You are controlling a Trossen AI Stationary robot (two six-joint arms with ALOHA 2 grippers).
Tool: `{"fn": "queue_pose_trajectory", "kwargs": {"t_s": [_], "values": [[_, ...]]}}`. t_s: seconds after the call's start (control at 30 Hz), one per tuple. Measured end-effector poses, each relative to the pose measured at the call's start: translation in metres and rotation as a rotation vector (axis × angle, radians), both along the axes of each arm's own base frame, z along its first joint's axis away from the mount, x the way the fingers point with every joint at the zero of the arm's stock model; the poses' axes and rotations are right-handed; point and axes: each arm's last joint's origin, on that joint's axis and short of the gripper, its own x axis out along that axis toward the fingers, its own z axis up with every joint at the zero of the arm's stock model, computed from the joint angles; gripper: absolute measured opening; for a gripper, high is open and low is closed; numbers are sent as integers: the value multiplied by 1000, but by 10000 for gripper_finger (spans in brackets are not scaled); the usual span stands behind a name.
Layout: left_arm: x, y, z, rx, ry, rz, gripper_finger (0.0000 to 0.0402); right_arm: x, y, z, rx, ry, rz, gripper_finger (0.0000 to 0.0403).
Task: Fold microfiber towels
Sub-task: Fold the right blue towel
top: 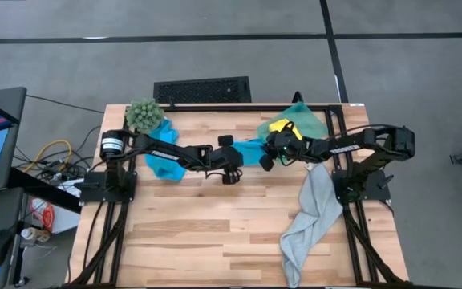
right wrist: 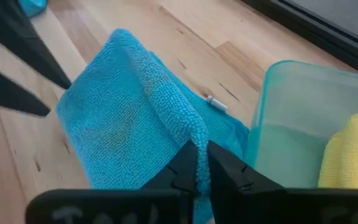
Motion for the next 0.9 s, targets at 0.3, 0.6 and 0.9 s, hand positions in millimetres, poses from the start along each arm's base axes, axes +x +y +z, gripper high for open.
{"fn": "queue_pose_trajectory", "kwargs": {"t_s": [0.3,0.6,0.9], "values": [[-1,15,-12,-39,22,62,97,-1,-9,3,-32,-21,-6,108],[-5,33,-28,-106,55,140,97,0,-5,22,-96,-97,34,136],[-12,25,-37,-279,122,196,97,13,23,-1,-39,-40,107,102]]}}
